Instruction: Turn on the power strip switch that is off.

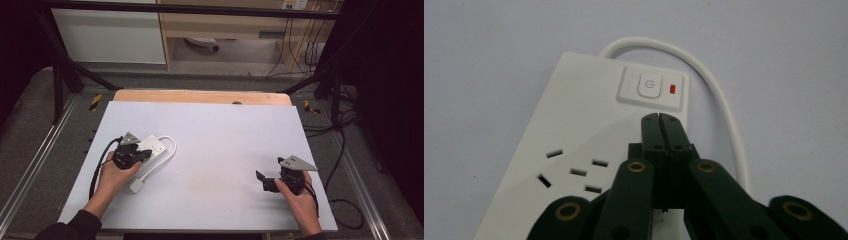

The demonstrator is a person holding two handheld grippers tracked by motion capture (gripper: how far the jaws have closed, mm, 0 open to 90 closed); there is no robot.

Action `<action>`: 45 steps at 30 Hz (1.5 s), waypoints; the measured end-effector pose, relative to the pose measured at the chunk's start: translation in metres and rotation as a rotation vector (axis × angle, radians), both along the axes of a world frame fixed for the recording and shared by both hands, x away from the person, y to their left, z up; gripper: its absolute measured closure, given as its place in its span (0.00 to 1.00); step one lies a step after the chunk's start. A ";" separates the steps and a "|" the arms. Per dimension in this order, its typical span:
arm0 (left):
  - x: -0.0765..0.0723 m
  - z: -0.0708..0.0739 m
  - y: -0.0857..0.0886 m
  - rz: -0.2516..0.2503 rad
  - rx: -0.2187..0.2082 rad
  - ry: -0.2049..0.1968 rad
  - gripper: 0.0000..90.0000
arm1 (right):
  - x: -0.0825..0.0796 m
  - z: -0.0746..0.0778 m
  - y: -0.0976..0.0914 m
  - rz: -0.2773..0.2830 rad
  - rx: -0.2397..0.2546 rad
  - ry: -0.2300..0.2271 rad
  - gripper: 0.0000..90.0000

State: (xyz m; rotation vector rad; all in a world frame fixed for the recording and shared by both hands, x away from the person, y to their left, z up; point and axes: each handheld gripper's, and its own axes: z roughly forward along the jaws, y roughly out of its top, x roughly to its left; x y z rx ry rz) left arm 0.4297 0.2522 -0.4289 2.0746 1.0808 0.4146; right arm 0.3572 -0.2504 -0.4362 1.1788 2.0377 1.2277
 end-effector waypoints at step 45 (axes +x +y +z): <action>-0.002 0.005 0.002 0.011 -0.074 -0.076 0.92 | 0.000 0.001 -0.001 -0.001 0.001 -0.005 0.03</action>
